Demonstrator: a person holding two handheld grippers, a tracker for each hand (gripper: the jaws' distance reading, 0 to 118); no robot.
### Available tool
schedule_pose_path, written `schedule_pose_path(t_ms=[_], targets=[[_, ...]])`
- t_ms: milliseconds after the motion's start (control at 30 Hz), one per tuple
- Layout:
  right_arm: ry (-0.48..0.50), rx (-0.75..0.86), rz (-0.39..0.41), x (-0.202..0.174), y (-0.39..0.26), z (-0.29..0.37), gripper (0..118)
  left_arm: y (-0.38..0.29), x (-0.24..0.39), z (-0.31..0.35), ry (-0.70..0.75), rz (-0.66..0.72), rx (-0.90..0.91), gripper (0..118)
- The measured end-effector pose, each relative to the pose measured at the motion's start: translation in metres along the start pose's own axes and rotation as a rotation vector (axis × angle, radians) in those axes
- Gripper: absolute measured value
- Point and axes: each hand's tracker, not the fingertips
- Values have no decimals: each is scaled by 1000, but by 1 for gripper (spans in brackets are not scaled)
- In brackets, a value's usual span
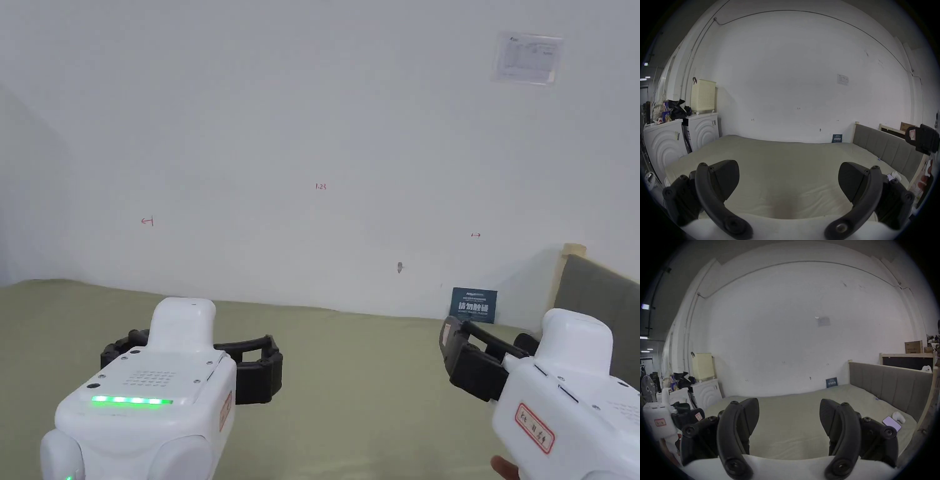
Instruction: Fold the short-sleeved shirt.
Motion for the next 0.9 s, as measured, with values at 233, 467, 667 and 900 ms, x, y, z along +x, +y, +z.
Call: schedule_pose_path(t_ms=[233,467,667,900], targets=[[10,-43,-21,1,-2,-15,81,-4,-5,-12,-6,46,-26,118],[-15,-102,-35,2,-10,-34,81,-6,-11,-25,6,53,-51,118],[-16,-102,-20,-2,-8,-44,81,-7,-14,-34,13,64,-76,118],[-48,-126,23,-3,-16,-59,81,-2,-14,-34,13,53,-62,118]])
